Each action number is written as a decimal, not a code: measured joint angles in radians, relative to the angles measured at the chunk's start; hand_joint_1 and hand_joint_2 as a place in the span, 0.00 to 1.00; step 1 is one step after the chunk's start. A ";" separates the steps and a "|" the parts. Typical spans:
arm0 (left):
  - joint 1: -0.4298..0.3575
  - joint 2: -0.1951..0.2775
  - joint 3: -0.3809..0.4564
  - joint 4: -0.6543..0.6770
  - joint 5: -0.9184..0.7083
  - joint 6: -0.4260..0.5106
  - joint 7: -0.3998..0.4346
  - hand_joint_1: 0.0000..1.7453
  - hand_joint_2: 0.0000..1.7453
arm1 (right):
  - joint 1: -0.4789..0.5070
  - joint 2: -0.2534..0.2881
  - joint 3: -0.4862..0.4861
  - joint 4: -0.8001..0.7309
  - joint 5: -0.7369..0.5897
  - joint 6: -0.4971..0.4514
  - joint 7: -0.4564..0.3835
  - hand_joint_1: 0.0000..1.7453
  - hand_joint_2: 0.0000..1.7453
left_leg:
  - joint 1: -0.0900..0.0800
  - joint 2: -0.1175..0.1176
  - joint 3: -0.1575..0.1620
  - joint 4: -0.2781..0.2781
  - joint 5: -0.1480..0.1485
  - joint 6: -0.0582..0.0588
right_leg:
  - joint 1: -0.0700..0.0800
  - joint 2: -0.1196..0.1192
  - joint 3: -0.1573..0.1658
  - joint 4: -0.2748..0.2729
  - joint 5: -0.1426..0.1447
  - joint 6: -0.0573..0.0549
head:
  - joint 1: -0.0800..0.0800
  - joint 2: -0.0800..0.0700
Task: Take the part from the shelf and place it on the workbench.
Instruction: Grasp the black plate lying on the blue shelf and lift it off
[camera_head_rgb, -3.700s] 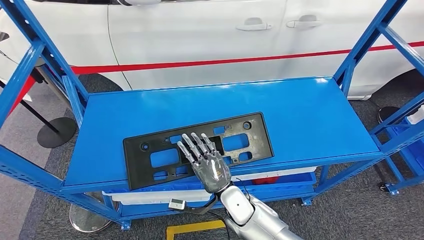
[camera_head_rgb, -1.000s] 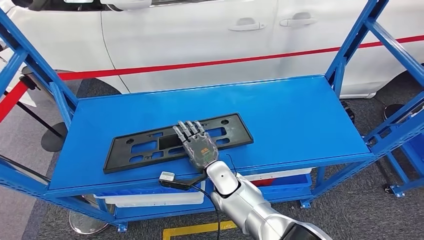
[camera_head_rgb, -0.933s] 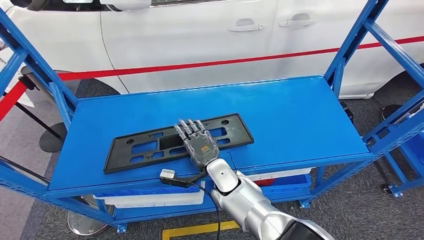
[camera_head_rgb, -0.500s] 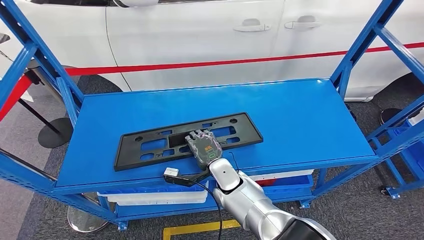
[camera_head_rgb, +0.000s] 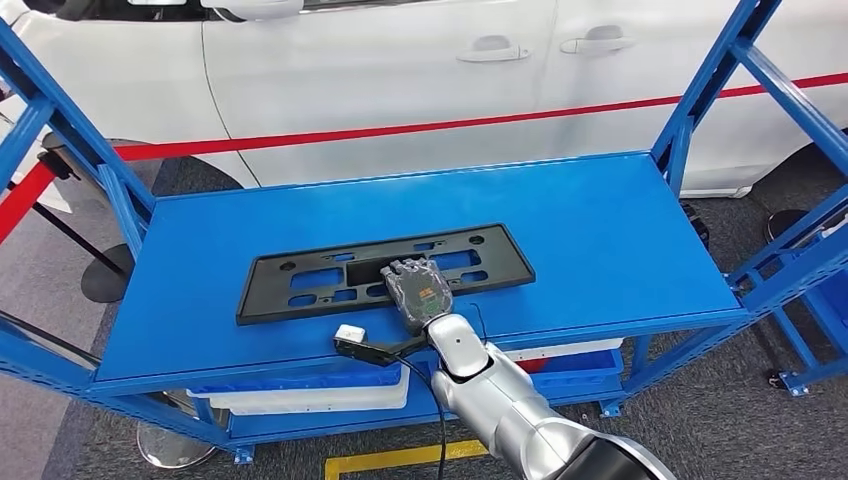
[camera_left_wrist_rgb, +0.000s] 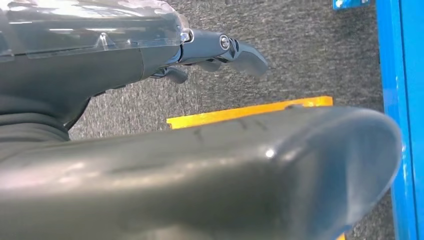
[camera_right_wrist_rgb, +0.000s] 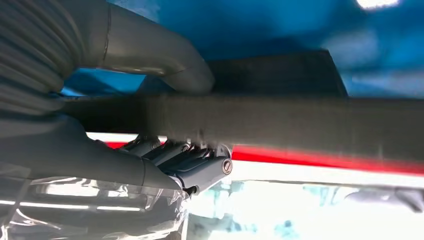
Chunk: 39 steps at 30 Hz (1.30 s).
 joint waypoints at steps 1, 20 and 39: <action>0.000 0.000 0.002 0.000 0.006 0.002 -0.001 0.00 0.00 | 0.010 0.003 -0.016 -0.018 -0.056 -0.022 -0.050 1.00 1.00 | 0.001 0.001 0.033 -0.071 0.033 0.001 | 0.000 0.001 0.000 0.004 -0.003 0.003 | 0.000 0.000; 0.014 -0.034 0.093 0.001 0.078 0.047 -0.018 0.00 0.00 | 0.407 -0.169 -0.081 -1.327 -1.212 0.092 -0.458 1.00 1.00 | -0.019 -0.004 0.092 -0.203 0.068 0.049 | 0.015 0.004 -0.008 0.011 -0.009 0.024 | 0.001 0.000; 0.015 -0.059 0.182 0.000 0.132 0.108 0.018 0.00 0.00 | 0.893 -0.204 -0.210 -1.458 -1.330 0.290 -0.699 1.00 1.00 | -0.015 -0.001 0.107 -0.214 0.072 0.060 | 0.001 -0.001 -0.013 0.037 -0.035 0.044 | 0.001 0.000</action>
